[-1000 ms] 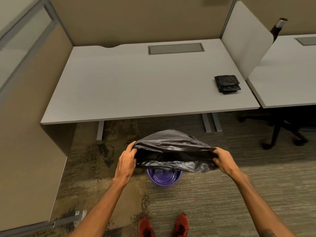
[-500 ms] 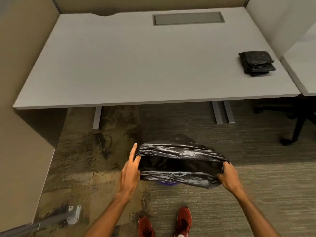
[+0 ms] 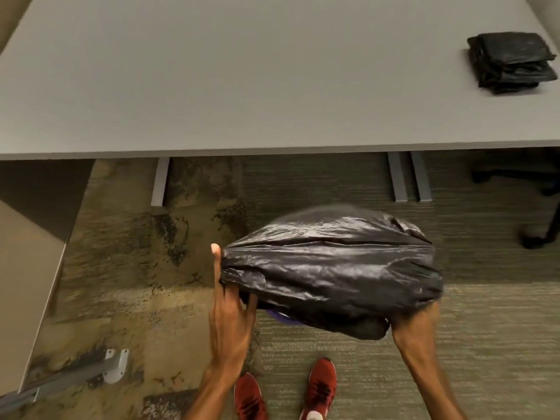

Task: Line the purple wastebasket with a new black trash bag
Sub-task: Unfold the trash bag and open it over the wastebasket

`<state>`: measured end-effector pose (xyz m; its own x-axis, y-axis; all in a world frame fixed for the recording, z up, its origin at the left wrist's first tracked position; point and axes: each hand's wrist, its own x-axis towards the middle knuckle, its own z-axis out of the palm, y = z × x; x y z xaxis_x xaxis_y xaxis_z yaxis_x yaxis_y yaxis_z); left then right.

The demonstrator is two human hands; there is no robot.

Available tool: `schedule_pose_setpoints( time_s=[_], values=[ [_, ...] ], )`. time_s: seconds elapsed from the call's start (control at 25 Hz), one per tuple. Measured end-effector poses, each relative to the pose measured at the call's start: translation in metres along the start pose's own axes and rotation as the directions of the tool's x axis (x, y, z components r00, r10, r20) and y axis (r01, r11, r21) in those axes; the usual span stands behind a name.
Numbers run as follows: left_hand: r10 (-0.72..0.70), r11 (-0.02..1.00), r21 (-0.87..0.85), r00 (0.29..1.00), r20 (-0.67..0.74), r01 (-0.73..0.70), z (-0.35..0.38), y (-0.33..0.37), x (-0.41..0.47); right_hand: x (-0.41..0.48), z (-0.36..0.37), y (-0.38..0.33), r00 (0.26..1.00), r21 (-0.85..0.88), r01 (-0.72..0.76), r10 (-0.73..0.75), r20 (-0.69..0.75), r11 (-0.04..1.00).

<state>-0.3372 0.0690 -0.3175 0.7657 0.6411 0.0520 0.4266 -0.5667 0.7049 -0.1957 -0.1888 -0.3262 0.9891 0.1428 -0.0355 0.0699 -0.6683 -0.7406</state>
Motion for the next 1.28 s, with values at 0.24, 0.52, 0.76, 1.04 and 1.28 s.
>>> schedule_pose_setpoints(
  time_s=[0.24,0.52,0.76,1.04,1.28],
  values=[
    [-0.179,0.982,0.111,0.933,0.311,0.152,0.039,-0.068,-0.02,-0.008,0.042,0.058,0.931,-0.273,-0.095,0.183,0.317,0.957],
    [-0.174,0.985,0.061,0.89,0.421,0.164,0.062,-0.116,0.023,0.033,0.078,0.085,0.934,-0.236,-0.194,0.253,0.253,0.952],
    [-0.261,0.965,0.157,0.785,0.561,0.209,0.079,-0.139,0.05,0.06,0.088,0.1,0.864,-0.172,-0.237,0.288,0.412,0.956],
    [-0.254,0.963,0.226,0.765,0.592,0.145,0.106,-0.178,0.05,0.077,0.118,0.133,0.796,-0.208,-0.219,0.298,0.527,0.953],
    [-0.336,0.932,0.309,0.765,0.549,0.188,0.137,-0.216,0.028,0.057,0.153,0.17,0.707,-0.028,-0.315,0.255,0.66,0.949]
  ],
)
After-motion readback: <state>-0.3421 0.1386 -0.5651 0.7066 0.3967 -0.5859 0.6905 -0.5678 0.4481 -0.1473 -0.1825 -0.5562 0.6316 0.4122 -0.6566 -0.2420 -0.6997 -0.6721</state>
